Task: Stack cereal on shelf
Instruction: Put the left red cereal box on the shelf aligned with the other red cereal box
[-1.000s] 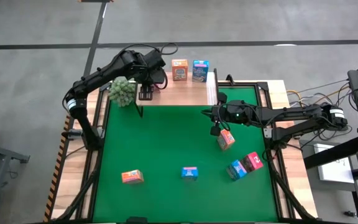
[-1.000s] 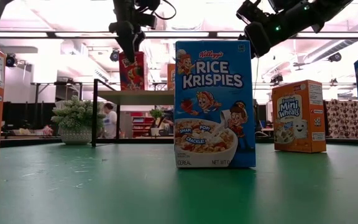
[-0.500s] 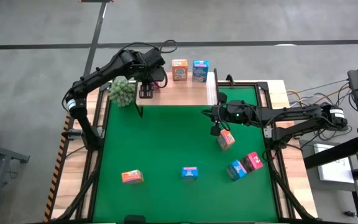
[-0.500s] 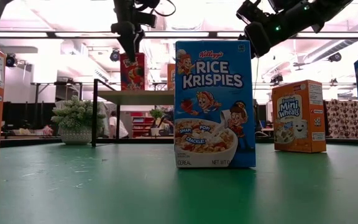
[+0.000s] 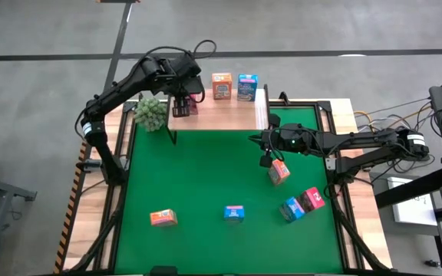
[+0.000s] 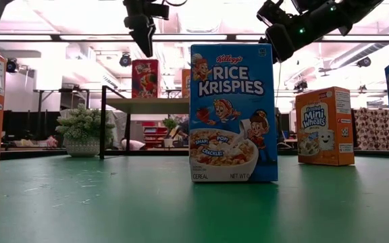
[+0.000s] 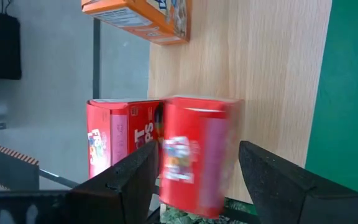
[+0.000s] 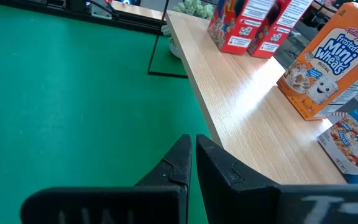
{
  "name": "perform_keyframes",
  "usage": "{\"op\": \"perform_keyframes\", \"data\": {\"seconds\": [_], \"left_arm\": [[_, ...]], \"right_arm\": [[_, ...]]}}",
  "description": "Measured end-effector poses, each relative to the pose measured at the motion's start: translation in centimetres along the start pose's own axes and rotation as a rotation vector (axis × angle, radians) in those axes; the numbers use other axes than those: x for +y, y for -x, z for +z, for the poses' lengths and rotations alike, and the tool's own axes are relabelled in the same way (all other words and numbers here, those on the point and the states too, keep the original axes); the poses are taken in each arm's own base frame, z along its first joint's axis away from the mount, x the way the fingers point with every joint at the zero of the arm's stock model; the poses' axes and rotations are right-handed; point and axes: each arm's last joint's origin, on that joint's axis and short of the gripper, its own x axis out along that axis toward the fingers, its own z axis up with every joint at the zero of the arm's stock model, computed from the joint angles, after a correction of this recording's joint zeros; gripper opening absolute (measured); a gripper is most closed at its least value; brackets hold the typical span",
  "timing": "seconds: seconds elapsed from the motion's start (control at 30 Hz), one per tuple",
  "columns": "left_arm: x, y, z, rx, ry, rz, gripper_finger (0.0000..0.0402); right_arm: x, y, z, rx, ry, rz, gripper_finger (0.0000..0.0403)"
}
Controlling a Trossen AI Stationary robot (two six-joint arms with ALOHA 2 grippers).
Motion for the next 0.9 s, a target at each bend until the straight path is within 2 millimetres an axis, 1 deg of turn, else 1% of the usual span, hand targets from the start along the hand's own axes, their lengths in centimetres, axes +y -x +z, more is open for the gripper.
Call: {"op": "perform_keyframes", "data": {"seconds": [0.27, 0.4, 0.47, 0.53, 0.67, 0.8, 0.83, 0.9], "left_arm": [[0.1, 0.1, 0.3, -0.056, 0.031, -0.029, 0.0208], [0.2, 0.1, 0.6, -0.089, 0.041, -0.019, 0.0192], [0.4, 0.1, 0.7, -0.102, 0.041, -0.009, 0.0173], [0.7, 0.1, 0.7, -0.112, 0.036, 0.002, 0.0146], [1.3, -0.1, 0.2, -0.104, 0.054, 0.012, 0.0077], [1.9, -0.7, -0.4, -0.075, 0.086, 0.009, 0.0013], [2.0, -0.9, -0.5, -0.068, 0.095, 0.008, 0.0007], [2.1, -1.2, -0.7, -0.056, 0.114, 0.005, 0.0009]], "right_arm": [[0.0, 0.0, 0.0, 0.0, 0.0, 0.0, 0.0012], [0.0, 0.0, 0.0, 0.0, 0.0, 0.0, 0.0012], [0.0, 0.0, 0.0, 0.0, 0.0, 0.0, 0.0012], [0.0, 0.0, 0.0, 0.001, 0.0, 0.0, 0.0012], [0.0, 0.0, 0.0, 0.004, 0.0, 0.001, 0.0012], [0.0, 0.0, -0.1, 0.015, 0.002, 0.004, 0.0012], [0.1, 0.0, -0.2, 0.02, -0.001, 0.006, 0.0012], [0.1, 0.0, -0.3, 0.026, -0.004, 0.007, 0.0012]]}}
